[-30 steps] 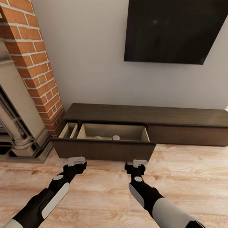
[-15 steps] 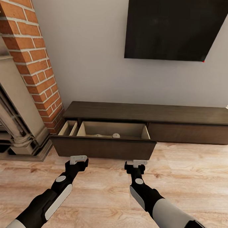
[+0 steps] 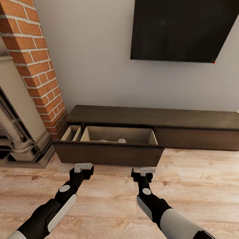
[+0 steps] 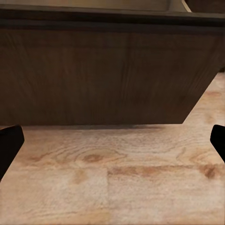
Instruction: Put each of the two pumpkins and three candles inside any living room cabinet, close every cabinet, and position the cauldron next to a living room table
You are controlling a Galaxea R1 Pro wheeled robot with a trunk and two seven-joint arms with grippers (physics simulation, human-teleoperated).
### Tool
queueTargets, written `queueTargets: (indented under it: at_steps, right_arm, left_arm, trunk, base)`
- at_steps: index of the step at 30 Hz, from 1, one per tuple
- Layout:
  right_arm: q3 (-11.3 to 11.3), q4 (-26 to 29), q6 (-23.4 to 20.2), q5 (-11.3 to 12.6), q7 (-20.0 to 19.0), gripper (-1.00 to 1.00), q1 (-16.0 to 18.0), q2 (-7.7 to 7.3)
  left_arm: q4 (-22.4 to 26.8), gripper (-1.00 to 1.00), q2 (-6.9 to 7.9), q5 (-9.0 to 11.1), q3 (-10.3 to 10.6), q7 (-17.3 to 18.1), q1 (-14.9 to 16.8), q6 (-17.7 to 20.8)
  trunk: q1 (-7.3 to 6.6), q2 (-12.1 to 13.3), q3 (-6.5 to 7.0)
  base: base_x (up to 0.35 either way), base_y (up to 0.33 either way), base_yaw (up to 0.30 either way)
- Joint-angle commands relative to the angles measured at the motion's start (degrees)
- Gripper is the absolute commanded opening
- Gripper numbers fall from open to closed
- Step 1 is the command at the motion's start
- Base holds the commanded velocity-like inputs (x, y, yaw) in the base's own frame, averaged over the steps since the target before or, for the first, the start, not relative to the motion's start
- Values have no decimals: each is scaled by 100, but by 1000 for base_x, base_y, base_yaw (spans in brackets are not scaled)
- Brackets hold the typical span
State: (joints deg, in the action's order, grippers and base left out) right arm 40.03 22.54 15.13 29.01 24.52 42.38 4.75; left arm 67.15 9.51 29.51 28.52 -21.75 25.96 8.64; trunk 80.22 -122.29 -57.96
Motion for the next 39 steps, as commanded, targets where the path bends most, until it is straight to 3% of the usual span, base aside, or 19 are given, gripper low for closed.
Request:
queueTargets:
  at_steps: [1,7,15,22,27,33,39]
  right_arm:
    - [47,-4,44,61,27,100,7,-1]
    - [48,-45,261,58,26,100,7,-4]
    - [43,-863,849,48,34,100,7,7]
    - [46,-982,906,45,33,100,9,13]
    - [49,-936,873,43,27,100,13,29]
    - [41,-898,782,41,-41,100,40,230]
    - [40,-823,742,29,-115,100,66,283]
  left_arm:
    - [17,100,7,39,22,-49,5,15]
    - [39,100,7,38,25,-49,5,8]
    - [43,100,10,38,30,-42,-3,4]
    - [46,100,19,38,42,-32,-4,-2]
    - [64,100,43,32,253,-31,-4,-23]
    - [64,100,22,29,373,-36,-4,-78]
    - [69,100,31,13,461,-40,-4,-85]
  trunk:
    - [-1,-2,-5]
    - [-1,-2,-5]
    - [-1,-2,-5]
    - [-1,-2,-5]
    - [-1,-2,-5]
    - [-1,-2,-5]
    - [-1,-2,-5]
  base:
    - [0,0,0]
    - [0,0,0]
    - [0,0,0]
    - [0,0,0]
    - [0,0,0]
    - [0,0,0]
    - [0,0,0]
